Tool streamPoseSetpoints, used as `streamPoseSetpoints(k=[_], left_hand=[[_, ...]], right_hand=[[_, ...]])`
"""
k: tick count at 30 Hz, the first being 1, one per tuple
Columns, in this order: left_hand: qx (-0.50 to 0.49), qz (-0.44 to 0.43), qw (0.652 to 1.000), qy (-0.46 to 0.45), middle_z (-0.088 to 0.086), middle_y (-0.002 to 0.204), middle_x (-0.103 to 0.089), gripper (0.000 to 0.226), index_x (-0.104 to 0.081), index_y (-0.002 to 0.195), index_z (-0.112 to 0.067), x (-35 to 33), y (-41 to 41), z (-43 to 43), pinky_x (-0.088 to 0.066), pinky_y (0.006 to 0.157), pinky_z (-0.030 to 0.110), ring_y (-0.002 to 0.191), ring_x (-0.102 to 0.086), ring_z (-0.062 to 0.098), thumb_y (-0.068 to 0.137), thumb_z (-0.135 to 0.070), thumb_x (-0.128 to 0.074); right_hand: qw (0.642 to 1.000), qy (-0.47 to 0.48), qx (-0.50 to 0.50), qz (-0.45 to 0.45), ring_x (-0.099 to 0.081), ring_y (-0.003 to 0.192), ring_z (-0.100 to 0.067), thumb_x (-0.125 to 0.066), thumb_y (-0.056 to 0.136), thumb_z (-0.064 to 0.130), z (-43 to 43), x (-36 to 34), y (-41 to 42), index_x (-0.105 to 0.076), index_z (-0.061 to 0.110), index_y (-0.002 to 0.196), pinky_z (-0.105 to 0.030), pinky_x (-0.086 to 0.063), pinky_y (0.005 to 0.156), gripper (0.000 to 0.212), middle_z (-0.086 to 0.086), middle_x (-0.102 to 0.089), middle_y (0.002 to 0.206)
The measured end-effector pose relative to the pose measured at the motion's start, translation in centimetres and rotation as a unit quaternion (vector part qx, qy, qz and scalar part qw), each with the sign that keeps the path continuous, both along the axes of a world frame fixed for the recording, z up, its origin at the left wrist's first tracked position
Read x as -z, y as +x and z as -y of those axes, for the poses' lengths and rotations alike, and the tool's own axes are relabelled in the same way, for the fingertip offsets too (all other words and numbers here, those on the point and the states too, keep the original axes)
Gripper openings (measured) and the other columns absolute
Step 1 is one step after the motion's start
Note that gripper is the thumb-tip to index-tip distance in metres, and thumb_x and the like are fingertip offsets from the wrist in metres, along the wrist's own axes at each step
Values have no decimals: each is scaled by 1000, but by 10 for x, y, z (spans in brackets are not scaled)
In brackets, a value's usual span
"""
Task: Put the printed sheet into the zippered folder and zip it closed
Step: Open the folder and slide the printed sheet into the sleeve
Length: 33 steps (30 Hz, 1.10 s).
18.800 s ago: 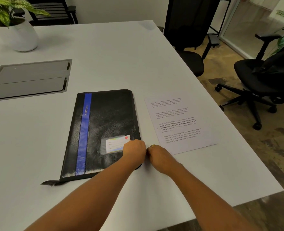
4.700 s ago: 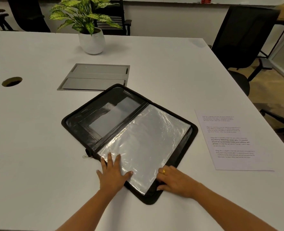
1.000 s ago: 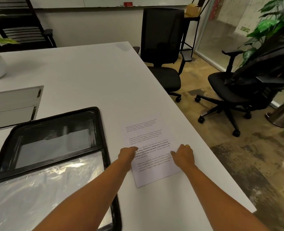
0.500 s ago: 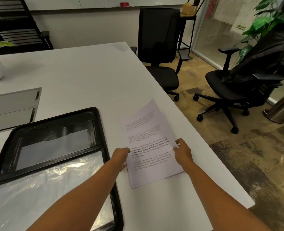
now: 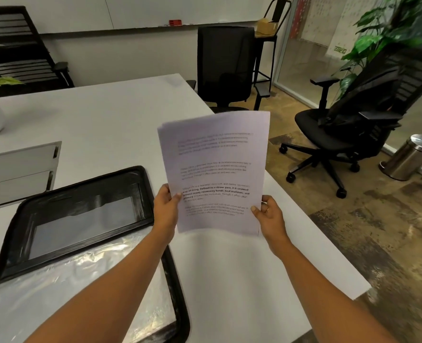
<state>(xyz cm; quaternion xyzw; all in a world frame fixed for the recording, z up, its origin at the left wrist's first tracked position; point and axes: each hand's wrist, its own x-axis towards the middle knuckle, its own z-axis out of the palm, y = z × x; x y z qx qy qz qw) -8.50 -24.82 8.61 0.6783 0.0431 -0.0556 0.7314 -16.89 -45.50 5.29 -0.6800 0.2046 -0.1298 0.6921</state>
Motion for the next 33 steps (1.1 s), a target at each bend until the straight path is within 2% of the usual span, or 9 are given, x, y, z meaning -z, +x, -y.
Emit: streamPoseSetpoints(k=[5, 9, 12, 16, 20, 23, 27, 30, 33], left_hand=[[41, -40, 997, 59, 7, 119, -58, 25, -51, 118, -13, 18, -17, -4, -44, 97, 42, 111, -53, 25, 97, -5, -40], [59, -47, 992, 101, 6, 126, -56, 33, -48, 130, -12, 23, -19, -4, -40, 104, 50, 115, -50, 25, 98, -8, -38], [50, -11, 988, 142, 4, 119, -57, 29, -50, 124, -11, 24, -18, -6, -45, 94, 42, 106, -52, 21, 98, -9, -37], [41, 9, 981, 187, 2, 104, -58, 18, -53, 108, -12, 28, -19, -9, -43, 78, 34, 95, -55, 22, 98, -13, -39], [31, 3, 975, 219, 4, 96, -61, 12, -56, 102, -10, 32, -19, -19, -45, 74, 34, 87, -59, 23, 95, -17, -49], [8, -21, 971, 237, 5, 91, -60, 13, -58, 101, -8, 36, -23, -34, -47, 75, 33, 85, -59, 23, 92, -16, -54], [-36, -62, 949, 307, 14, 86, -66, 12, -63, 90, -3, 52, -34, -61, -53, 79, 39, 81, -63, 29, 90, -8, -53], [-48, -90, 910, 403, 11, 89, -65, 8, -63, 90, -4, 64, -46, -80, -45, 69, 32, 78, -58, 23, 85, -10, -59], [-4, -133, 897, 421, 8, 84, -59, 29, -57, 90, -5, 70, -57, -89, -40, 61, 28, 74, -55, 22, 75, -23, -74]], right_hand=[[1000, -7, -14, -26, -57, 104, -20, -56, 90, 11, -7, 8, -11, -50, 18, 119, -30, -49, 85, 31, -3, -60, 113], [999, -15, -9, -30, -58, 98, -16, -52, 91, 26, -14, 6, -11, -49, 21, 124, -24, -49, 79, 33, 0, -60, 111], [999, -26, -13, -31, -60, 95, -17, -49, 93, 27, -17, 5, -11, -51, 20, 123, -20, -51, 72, 31, -2, -62, 110], [996, -85, 6, -40, -61, 91, -15, -45, 95, 25, -21, 4, -13, -55, 18, 115, -15, -49, 64, 23, -3, -63, 107], [988, -142, 7, -62, -58, 101, -19, -44, 96, 21, -24, 3, -17, -53, 6, 121, -28, -50, 84, 30, -7, -62, 117], [986, -146, -1, -87, -56, 113, -27, -43, 96, 20, -26, 5, -19, -49, 3, 127, -39, -46, 99, 35, -13, -59, 125], [987, -119, 25, -104, -57, 112, -29, -43, 96, 20, -30, 9, -22, -50, 5, 126, -45, -48, 98, 34, -14, -59, 124], [986, -111, 42, -116, -58, 109, -31, -42, 96, 21, -34, 14, -25, -50, 5, 125, -48, -49, 95, 34, -16, -60, 122], [986, -96, 61, -118, -58, 109, -31, -43, 96, 20, -39, 17, -27, -50, 6, 126, -45, -50, 94, 33, -15, -60, 122]])
